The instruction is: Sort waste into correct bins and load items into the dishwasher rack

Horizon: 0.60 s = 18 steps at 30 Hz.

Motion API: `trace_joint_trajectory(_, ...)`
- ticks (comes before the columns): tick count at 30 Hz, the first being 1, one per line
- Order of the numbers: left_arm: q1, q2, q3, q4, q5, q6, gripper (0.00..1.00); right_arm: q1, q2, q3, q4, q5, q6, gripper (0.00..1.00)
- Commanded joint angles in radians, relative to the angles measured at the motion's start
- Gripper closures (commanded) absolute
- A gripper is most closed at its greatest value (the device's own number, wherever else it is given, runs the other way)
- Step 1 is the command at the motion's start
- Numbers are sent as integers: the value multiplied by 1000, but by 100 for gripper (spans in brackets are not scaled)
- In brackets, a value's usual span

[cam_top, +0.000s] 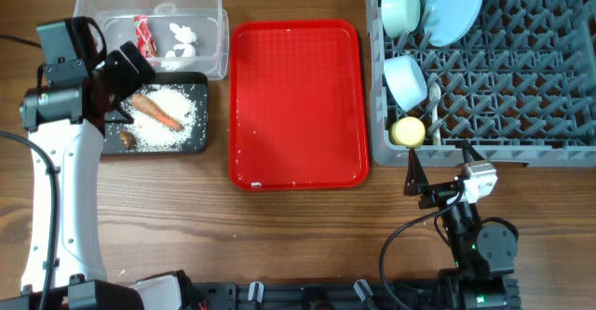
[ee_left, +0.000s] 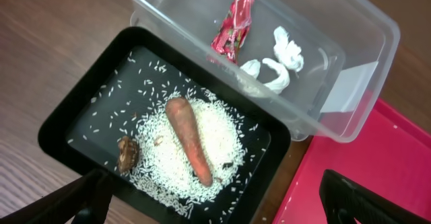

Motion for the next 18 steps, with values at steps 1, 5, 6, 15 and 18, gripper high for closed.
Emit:
trace_joint_trajectory(1,-10,-73,6,-16,-20,12,0,5,-13,-3,3,-16,-18,0)
trace_joint_trajectory(5,-50,-257,-111,108,-14,32,0,5,-13,-3,3,-16,-18,0)
trace_joint_trajectory(6,-60,-330,-203,195,32,103,0,5,-13,-3,3,-16,-18,0)
trace_joint_trajectory(15,-121,-1111,-1136,826,149,192,0,5,-13,-3,3,-16,-18,0)
trace_joint_trajectory(18,-127,-1264,-1219,814,137,192,0,5,-13,-3,3,-16,-18,0)
